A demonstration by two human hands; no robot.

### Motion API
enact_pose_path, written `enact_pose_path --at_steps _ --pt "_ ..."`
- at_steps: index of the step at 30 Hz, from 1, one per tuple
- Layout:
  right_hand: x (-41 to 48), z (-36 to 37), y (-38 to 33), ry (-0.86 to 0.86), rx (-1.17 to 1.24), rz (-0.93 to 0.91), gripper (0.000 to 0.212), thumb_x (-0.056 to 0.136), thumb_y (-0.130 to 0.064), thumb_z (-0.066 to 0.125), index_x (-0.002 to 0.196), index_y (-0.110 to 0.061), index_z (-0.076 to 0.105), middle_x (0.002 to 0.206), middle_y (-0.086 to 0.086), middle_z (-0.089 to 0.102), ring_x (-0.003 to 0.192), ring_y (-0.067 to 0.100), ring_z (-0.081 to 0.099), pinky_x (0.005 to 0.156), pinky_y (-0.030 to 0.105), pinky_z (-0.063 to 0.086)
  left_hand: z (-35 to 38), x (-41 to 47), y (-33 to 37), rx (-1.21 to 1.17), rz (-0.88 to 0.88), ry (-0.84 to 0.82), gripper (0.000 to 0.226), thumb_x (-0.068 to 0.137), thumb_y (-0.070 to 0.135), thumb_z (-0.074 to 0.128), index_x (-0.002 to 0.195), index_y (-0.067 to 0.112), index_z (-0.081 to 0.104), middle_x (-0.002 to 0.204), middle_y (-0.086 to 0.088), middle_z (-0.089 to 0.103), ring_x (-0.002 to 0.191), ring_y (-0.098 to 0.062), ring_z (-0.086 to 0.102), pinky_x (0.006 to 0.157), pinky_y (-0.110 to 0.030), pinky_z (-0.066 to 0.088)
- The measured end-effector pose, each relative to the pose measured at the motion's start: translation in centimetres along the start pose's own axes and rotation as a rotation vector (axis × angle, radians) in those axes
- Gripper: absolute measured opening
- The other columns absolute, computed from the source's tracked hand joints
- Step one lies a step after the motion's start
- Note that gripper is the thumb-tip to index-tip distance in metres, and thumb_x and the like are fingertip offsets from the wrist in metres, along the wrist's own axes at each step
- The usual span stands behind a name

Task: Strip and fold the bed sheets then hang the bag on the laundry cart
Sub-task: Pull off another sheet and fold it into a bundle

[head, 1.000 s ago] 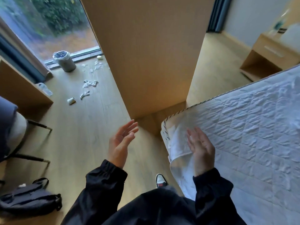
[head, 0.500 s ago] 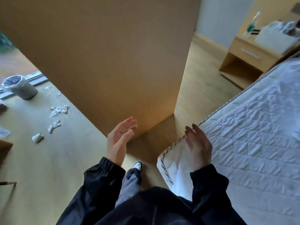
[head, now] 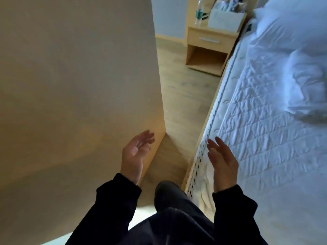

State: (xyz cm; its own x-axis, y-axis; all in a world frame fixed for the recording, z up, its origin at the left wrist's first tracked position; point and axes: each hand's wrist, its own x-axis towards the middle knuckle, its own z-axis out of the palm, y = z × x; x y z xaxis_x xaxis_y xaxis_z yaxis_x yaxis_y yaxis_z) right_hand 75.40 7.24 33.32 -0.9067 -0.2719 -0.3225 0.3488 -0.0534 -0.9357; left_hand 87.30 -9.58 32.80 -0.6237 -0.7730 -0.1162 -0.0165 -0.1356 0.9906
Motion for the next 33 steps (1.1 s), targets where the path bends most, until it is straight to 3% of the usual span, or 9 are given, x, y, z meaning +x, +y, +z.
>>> enact_pose_path --at_steps 5,9,13,17,21,25,33 --pt "5.7 0.5 -0.1 0.206 0.075 -0.002 0.041 0.093 0.003 0.049 0.132 -0.010 0.052 0.121 0.006 0.064 0.116 0.011 0.059 0.091 0.014 0.048 5.4 8.8 0.1 0.015 -0.018 -0.227 0.038 0.080 0.015 0.049 0.117 0.016 0.059 0.115 -0.002 0.067 0.107 -0.021 0.064 0.096 -0.034 0.050" --pt "12.1 2.2 -1.5 0.293 0.123 -0.040 0.039 0.090 -0.002 0.058 0.126 -0.015 0.054 0.125 0.009 0.062 0.117 0.014 0.058 0.098 0.024 0.047 10.3 16.9 0.6 0.015 -0.003 -0.357 0.038 0.078 0.017 0.055 0.116 0.017 0.060 0.113 0.001 0.070 0.107 -0.022 0.065 0.096 -0.039 0.050" --pt "18.6 2.6 -4.8 0.356 0.121 -0.077 0.041 0.094 0.000 0.054 0.134 -0.008 0.050 0.125 0.004 0.062 0.117 0.004 0.056 0.089 0.011 0.046 16.4 24.8 2.1 0.007 0.012 -0.481 0.048 0.069 0.034 0.060 0.115 0.019 0.061 0.112 0.003 0.071 0.105 -0.023 0.066 0.093 -0.044 0.049" --pt "23.7 1.7 -8.3 0.462 0.179 -0.110 0.041 0.094 0.002 0.052 0.134 -0.005 0.050 0.125 0.006 0.061 0.109 -0.012 0.054 0.084 0.005 0.045 23.6 30.8 2.9 -0.015 0.007 -0.623 0.050 0.068 0.036 0.061 0.115 0.018 0.061 0.112 0.001 0.071 0.105 -0.025 0.066 0.089 -0.044 0.050" --pt "27.9 0.2 -10.2 0.624 0.261 -0.111 0.036 0.094 0.003 0.050 0.127 -0.011 0.054 0.127 0.009 0.061 0.117 0.009 0.057 0.097 0.018 0.046 30.0 35.1 3.0 -0.005 0.005 -0.794 0.048 0.072 0.036 0.059 0.117 0.020 0.060 0.116 -0.001 0.069 0.110 -0.025 0.064 0.091 -0.040 0.050" --pt "33.0 -0.6 -11.5 0.725 0.307 -0.075 0.033 0.095 -0.006 0.053 0.126 -0.019 0.056 0.125 -0.001 0.062 0.117 0.005 0.056 0.106 0.031 0.040 35.5 40.3 2.8 0.021 0.008 -0.910 0.048 0.074 0.036 0.058 0.119 0.018 0.060 0.117 -0.002 0.069 0.110 -0.024 0.064 0.092 -0.040 0.050" --pt "47.8 -1.0 -16.0 0.880 0.332 -0.120 0.036 0.095 -0.003 0.051 0.128 -0.016 0.055 0.125 0.000 0.062 0.119 0.009 0.056 0.103 0.029 0.041 47.1 54.3 3.3 0.054 0.024 -1.038 0.047 0.076 0.033 0.056 0.120 0.018 0.061 0.120 -0.006 0.067 0.110 -0.027 0.063 0.093 -0.047 0.049"
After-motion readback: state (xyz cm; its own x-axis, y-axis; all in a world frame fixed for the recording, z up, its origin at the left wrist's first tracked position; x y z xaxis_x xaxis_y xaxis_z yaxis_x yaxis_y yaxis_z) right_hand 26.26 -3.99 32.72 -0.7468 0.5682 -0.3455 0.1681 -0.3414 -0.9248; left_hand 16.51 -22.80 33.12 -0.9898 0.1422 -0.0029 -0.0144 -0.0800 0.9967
